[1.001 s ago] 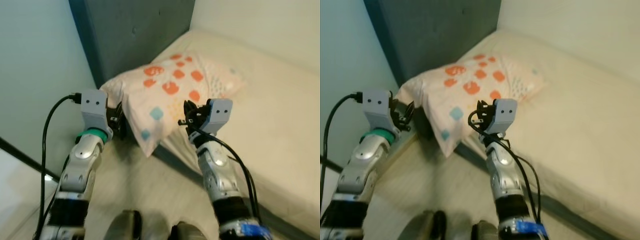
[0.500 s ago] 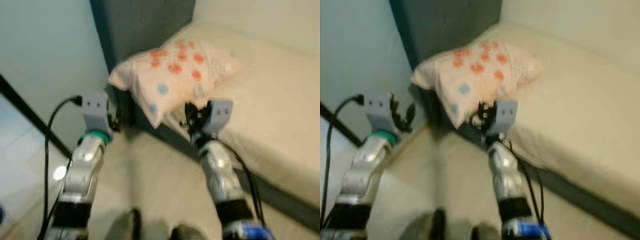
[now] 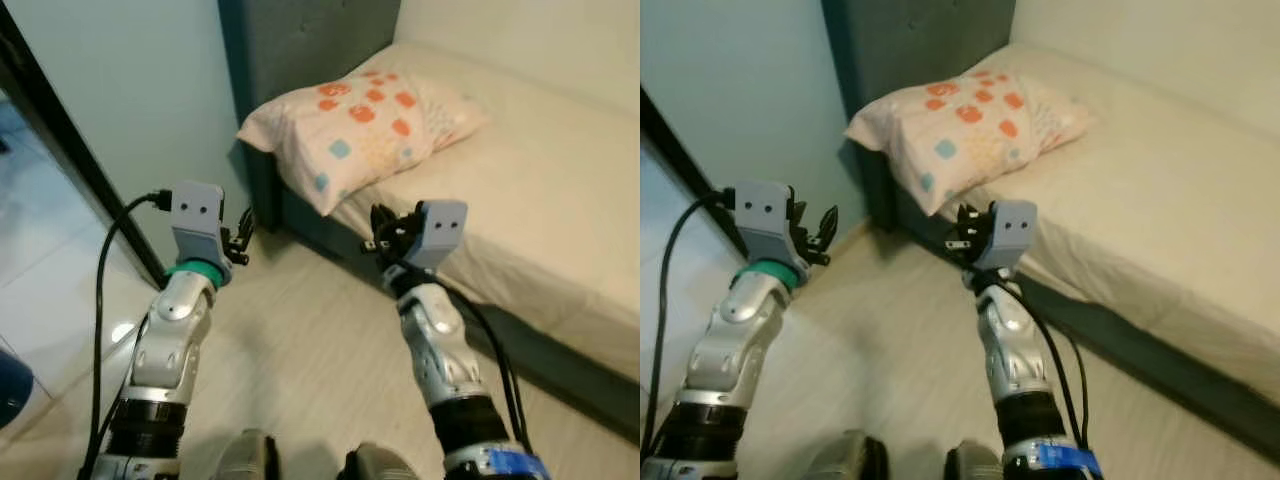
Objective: Clean up the room
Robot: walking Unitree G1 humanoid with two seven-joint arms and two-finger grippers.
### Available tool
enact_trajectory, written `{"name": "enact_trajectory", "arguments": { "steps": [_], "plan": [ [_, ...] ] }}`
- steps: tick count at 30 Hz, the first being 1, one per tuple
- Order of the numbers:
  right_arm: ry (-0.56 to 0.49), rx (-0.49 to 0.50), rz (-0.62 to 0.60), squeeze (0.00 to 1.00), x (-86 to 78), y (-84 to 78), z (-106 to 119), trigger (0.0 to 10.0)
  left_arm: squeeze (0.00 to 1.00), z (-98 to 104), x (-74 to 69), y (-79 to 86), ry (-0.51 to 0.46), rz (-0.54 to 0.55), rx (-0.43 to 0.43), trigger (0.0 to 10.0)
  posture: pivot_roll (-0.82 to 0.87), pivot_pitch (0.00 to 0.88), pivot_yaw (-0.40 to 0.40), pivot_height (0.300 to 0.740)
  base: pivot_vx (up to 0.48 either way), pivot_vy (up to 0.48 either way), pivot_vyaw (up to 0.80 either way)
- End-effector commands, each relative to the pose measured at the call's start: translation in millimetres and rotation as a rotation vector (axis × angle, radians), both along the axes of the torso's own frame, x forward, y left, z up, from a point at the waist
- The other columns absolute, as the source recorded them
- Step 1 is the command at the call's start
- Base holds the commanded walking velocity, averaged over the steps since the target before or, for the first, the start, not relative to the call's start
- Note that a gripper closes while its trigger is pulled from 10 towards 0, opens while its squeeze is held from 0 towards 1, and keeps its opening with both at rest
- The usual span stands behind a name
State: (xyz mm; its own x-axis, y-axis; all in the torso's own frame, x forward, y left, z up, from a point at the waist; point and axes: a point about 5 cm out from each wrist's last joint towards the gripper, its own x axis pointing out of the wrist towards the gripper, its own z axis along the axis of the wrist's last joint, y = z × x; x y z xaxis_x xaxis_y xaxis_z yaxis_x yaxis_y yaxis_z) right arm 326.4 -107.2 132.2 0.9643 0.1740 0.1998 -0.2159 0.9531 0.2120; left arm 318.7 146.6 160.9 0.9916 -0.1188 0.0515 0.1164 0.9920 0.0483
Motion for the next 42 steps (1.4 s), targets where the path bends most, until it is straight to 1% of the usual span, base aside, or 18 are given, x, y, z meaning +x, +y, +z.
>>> {"name": "enact_trajectory", "arguments": {
  "steps": [1, 33, 42],
  "plan": [
    [0.007, -0.003, -0.003, 0.00, -0.5, -1.3, -2.1, 10.0, 0.00, 0.0, -1.2, -2.3, -0.013, -0.009, 0.002, 10.0, 0.01, 0.029, 0.007, 0.697, 0.480, 0.000, 0.00],
    [0.008, -0.006, 0.005, 0.00, -1.4, 0.4, -3.4, 10.0, 0.00, 0.1, -0.7, -1.6, -0.016, -0.007, 0.002, 10.0, 0.01, 0.031, 0.010, 0.697, 0.480, 0.000, 0.00],
    [0.007, -0.014, 0.021, 0.00, -2.0, 2.3, -3.6, 10.0, 0.00, -0.2, -0.2, -1.2, -0.016, -0.002, 0.002, 10.0, 0.01, 0.029, 0.010, 0.697, 0.365, 0.000, 0.00]
  ]
}}
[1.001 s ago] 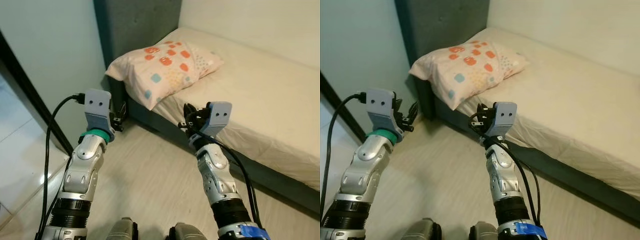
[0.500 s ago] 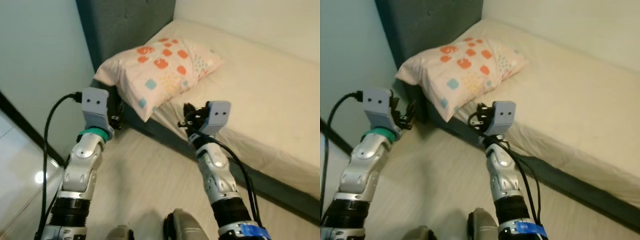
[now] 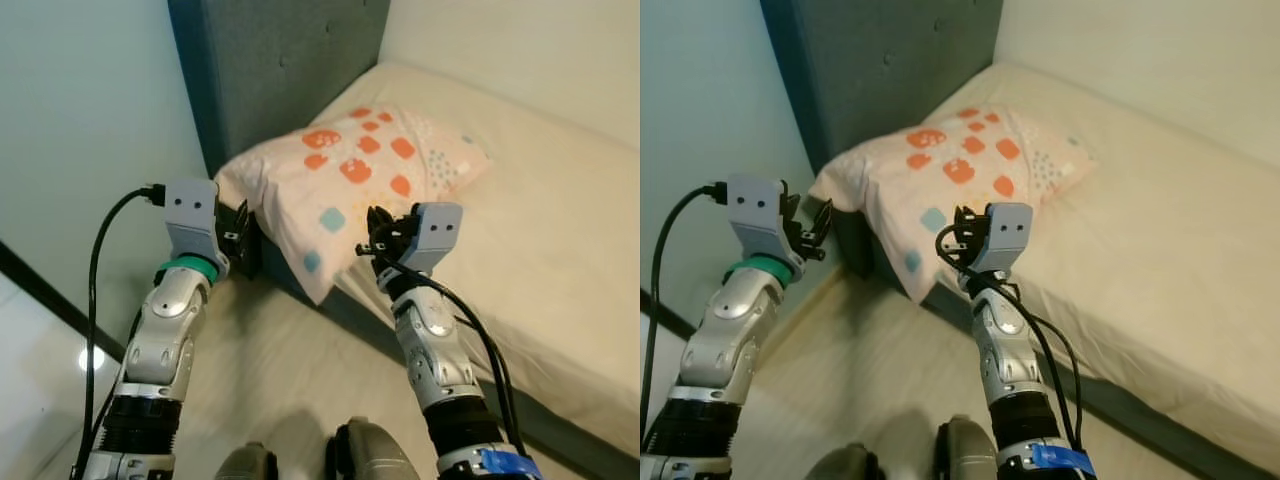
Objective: Clean up the room
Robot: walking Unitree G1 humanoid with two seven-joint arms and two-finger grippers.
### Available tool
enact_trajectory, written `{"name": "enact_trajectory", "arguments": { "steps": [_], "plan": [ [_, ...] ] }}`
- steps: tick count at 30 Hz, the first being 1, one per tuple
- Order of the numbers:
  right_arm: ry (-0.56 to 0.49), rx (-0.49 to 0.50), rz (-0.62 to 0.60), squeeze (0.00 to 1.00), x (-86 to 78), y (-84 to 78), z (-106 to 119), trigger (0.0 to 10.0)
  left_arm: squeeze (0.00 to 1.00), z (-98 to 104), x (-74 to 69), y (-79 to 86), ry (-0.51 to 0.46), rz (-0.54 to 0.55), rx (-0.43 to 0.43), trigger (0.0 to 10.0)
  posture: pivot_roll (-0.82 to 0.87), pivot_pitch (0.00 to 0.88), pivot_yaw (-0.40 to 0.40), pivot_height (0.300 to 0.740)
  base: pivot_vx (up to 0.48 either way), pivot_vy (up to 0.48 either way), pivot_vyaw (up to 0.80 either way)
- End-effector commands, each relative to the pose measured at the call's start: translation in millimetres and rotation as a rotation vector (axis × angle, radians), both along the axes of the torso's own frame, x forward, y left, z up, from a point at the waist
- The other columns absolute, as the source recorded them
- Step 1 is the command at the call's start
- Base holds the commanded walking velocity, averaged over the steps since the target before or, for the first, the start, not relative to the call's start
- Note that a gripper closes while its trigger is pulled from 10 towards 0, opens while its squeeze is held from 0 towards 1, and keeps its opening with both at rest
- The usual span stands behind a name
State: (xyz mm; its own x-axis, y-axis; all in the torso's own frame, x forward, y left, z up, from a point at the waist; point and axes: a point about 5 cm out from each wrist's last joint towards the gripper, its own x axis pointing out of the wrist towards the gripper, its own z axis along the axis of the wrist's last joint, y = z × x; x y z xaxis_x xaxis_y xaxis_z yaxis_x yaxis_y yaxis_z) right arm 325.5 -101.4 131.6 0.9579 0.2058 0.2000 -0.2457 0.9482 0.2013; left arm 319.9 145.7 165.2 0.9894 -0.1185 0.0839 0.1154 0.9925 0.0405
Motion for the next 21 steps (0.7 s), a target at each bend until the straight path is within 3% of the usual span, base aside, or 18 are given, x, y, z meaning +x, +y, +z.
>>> {"name": "enact_trajectory", "arguments": {
  "steps": [1, 10, 21],
  "plan": [
    [0.008, -0.004, -0.006, 0.00, -1.2, -2.9, -2.8, 10.0, 0.00, -4.4, -1.3, -0.4, 0.015, -0.001, 0.013, 10.0, 0.01, 0.029, 0.010, 0.697, 0.360, 0.000, 0.00],
    [0.010, 0.003, -0.019, 0.00, -0.6, -4.3, -2.9, 10.0, 0.00, -3.8, -0.8, -1.5, 0.012, -0.013, 0.013, 10.0, 0.01, 0.027, 0.012, 0.697, 0.362, 0.000, -0.05],
    [0.015, 0.006, -0.036, 0.00, 0.3, -7.3, -2.9, 10.0, 0.00, -3.2, 0.0, -3.0, 0.010, -0.021, 0.013, 10.0, 0.00, 0.025, 0.014, 0.697, 0.358, 0.000, -0.76]
  ]
}}
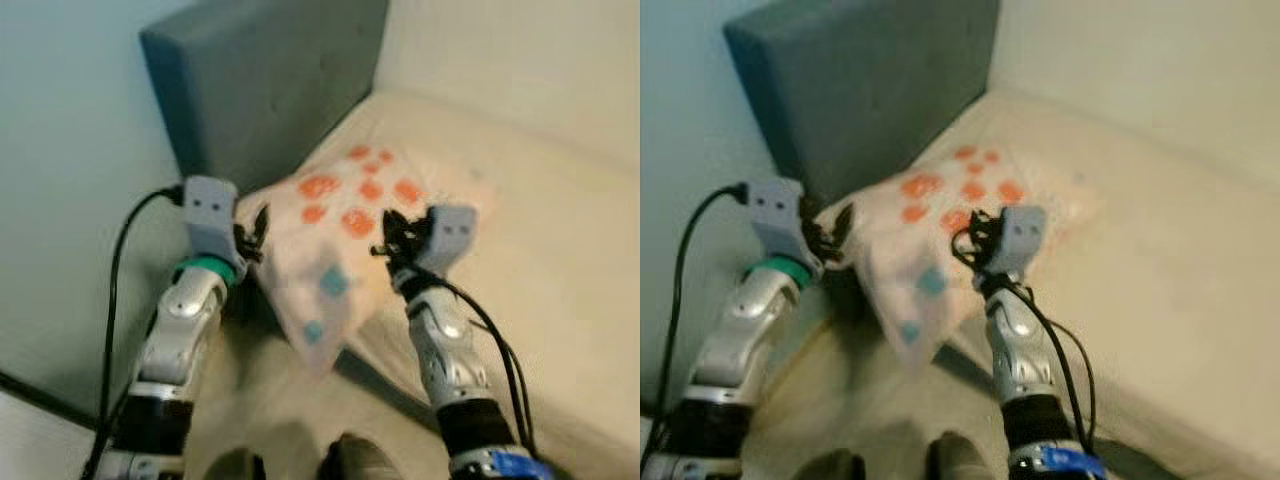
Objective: Clean up the room
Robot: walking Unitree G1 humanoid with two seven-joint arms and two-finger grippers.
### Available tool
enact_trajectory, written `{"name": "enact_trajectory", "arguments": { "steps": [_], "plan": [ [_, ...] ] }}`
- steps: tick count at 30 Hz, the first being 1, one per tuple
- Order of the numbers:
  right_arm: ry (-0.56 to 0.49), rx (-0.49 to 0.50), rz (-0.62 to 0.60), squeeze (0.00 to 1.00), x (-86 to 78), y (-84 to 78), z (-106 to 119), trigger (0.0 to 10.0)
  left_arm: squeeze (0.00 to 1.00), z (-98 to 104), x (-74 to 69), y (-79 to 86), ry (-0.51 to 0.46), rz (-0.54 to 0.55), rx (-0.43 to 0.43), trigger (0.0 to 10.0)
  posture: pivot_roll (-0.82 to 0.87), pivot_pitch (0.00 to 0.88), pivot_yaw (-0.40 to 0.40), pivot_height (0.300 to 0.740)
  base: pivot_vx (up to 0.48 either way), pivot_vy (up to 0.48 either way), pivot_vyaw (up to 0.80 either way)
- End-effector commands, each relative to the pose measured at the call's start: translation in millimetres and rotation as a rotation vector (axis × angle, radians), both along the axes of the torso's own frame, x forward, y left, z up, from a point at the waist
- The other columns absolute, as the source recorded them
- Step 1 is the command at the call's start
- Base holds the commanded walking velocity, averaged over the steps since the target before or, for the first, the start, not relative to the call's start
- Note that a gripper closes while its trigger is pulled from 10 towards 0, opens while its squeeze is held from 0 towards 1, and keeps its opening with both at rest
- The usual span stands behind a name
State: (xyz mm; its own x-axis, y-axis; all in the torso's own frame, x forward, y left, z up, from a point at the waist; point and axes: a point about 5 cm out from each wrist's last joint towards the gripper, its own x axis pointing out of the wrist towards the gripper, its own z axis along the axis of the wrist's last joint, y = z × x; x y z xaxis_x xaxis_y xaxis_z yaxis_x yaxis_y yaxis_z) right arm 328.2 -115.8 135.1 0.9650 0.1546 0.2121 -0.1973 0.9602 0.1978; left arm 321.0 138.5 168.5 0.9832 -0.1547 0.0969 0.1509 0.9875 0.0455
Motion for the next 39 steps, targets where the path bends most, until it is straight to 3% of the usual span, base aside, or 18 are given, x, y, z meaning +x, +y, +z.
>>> {"name": "enact_trajectory", "arguments": {
  "steps": [1, 13, 29, 39],
  "plan": [
    [0.029, 0.009, 0.017, 0.00, -2.4, 7.2, -6.6, 10.0, 0.00, -6.5, -1.0, 4.2, 0.024, 0.015, 0.009, 10.0, 0.00, 0.025, 0.014, 0.697, 0.360, 0.000, -0.77],
    [0.031, 0.013, 0.014, 0.00, -1.8, 6.9, -6.7, 10.0, 0.00, -6.3, -0.6, 4.6, 0.023, 0.018, 0.009, 10.0, 0.00, 0.026, 0.014, 0.697, 0.356, 0.000, -0.41],
    [0.010, 0.015, 0.071, 0.00, -2.5, 11.2, -2.3, 10.0, 0.00, -5.1, -0.2, 5.8, 0.019, 0.027, 0.007, 10.0, 0.00, 0.028, 0.017, 0.701, 0.348, 0.000, 0.00],
    [0.022, -0.002, 0.051, 0.00, -1.6, 8.6, -3.8, 10.0, 0.00, -5.4, 1.2, 5.5, 0.031, 0.031, 0.004, 10.0, 0.00, 0.028, 0.022, 0.726, 0.078, 0.000, 0.00]
  ]
}}
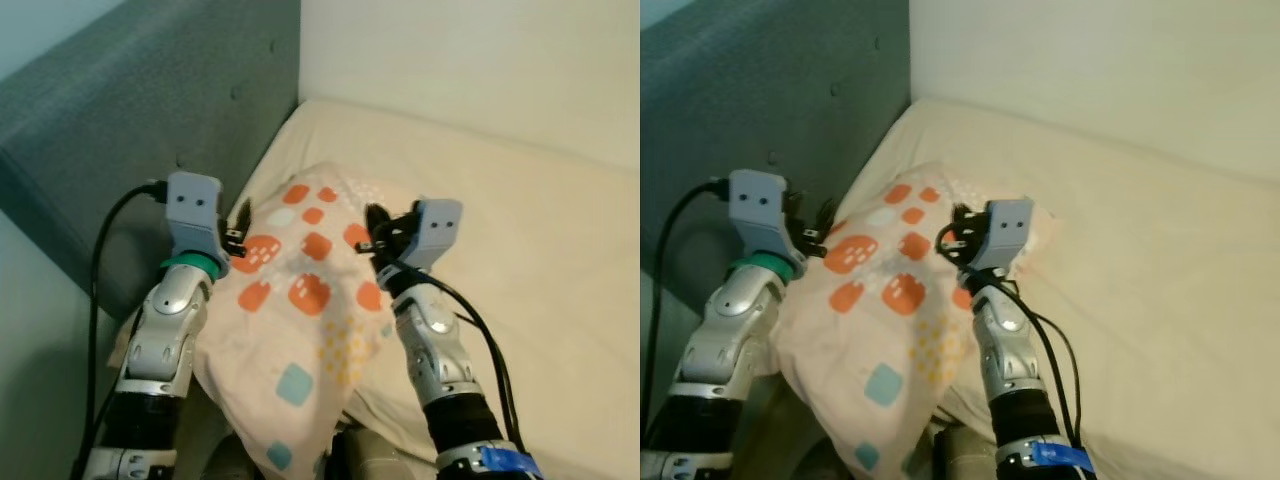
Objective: Clean up the room
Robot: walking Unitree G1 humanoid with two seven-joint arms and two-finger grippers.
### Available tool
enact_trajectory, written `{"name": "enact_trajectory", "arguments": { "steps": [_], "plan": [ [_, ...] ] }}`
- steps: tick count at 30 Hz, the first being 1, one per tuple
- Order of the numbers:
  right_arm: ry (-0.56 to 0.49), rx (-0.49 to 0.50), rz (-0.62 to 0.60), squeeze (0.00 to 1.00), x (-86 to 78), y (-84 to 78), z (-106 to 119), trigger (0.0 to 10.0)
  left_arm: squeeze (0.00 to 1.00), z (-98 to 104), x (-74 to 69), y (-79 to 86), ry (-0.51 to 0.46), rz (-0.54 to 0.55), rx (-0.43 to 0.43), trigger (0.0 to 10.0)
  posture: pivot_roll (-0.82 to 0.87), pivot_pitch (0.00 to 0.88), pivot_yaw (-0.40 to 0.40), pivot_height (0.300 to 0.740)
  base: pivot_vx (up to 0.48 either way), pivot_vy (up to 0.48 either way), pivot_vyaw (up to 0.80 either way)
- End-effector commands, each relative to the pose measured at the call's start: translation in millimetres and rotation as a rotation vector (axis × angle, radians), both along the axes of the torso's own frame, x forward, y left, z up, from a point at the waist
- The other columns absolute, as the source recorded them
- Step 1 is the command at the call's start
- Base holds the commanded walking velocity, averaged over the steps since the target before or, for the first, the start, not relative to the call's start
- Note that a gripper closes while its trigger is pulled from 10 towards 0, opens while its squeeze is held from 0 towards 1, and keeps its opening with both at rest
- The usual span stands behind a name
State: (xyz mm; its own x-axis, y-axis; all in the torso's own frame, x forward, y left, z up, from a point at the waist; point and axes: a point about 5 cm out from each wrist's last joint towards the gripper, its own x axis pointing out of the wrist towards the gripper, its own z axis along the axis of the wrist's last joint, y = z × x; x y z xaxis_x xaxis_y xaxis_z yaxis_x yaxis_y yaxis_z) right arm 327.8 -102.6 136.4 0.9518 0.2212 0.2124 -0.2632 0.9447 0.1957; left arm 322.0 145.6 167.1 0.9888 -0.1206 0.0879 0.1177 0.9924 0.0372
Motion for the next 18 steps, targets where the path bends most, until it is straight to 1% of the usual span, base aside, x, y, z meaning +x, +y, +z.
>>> {"name": "enact_trajectory", "arguments": {
  "steps": [1, 11, 18],
  "plan": [
    [0.025, -0.001, -0.018, 0.00, -1.4, -4.8, -5.5, 10.0, 0.00, -3.8, 0.4, -2.1, 0.020, -0.005, 0.011, 10.0, 0.00, 0.027, 0.023, 0.726, 0.000, 0.000, 0.00],
    [0.023, -0.001, -0.032, 0.00, -1.7, -5.6, -5.8, 10.0, 0.00, -3.8, 1.2, -3.9, 0.024, -0.016, 0.015, 10.0, 0.00, 0.026, 0.027, 0.726, 0.000, 0.000, 0.00],
    [0.046, 0.015, -0.055, 0.00, -2.1, -8.7, -10.8, 10.0, 0.00, -6.0, 1.4, -8.6, 0.040, -0.043, 0.016, 10.0, 0.00, 0.029, 0.031, 0.726, 0.000, 0.000, 0.00]
  ]
}}
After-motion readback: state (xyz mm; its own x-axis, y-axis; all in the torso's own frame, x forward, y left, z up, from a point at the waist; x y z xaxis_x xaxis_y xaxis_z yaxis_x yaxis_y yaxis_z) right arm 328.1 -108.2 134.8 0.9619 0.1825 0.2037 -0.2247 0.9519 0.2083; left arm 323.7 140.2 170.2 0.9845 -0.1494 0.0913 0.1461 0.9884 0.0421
